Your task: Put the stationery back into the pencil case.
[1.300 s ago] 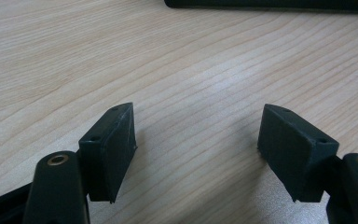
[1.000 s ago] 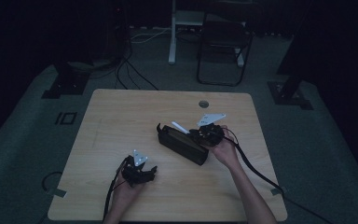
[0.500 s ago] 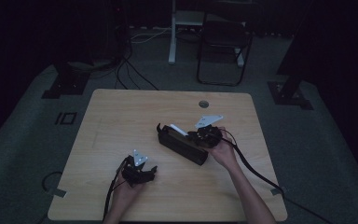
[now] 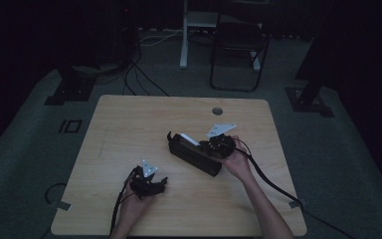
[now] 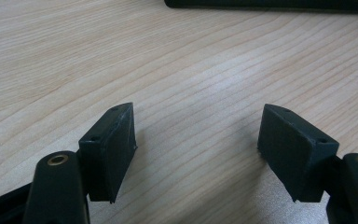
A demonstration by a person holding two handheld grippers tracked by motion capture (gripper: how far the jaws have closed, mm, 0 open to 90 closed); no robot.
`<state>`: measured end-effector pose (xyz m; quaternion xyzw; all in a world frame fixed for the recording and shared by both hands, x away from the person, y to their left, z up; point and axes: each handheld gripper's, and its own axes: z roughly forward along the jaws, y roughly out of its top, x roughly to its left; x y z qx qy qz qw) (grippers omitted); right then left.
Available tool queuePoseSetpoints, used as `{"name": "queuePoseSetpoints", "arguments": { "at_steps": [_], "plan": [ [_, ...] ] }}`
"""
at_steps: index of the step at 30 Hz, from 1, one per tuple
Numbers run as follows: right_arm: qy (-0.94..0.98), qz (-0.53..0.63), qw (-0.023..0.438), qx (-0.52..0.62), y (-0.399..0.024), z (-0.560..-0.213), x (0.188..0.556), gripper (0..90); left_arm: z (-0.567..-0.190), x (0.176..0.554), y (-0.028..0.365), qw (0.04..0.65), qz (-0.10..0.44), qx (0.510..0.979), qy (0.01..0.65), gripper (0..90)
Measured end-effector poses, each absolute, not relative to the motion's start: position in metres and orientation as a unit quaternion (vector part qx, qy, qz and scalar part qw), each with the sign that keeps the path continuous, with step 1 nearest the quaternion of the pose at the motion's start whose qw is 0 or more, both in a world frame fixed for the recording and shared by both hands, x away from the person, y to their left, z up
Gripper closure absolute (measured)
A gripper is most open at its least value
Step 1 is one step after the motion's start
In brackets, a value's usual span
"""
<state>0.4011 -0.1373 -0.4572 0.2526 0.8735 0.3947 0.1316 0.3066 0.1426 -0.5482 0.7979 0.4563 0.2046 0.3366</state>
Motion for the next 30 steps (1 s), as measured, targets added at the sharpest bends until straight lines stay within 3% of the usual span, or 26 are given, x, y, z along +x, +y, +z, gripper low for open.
{"name": "queuePoseSetpoints", "arguments": {
  "at_steps": [19,24,30],
  "plan": [
    [0.875,0.39,0.135,0.253,-0.1325,-0.4649,0.4039,78.3,-0.5481,0.3066,0.1425,0.337,0.205,0.798,0.456,28.2],
    [0.865,0.402,0.14,0.264,-0.1336,-0.4648,0.4061,55.2,-0.5482,0.3066,0.1425,0.337,0.205,0.798,0.456,28.2],
    [0.865,0.397,0.141,0.273,-0.1355,-0.4642,0.406,44.5,-0.5482,0.3066,0.1425,0.337,0.204,0.798,0.456,28.2]
  ]
}}
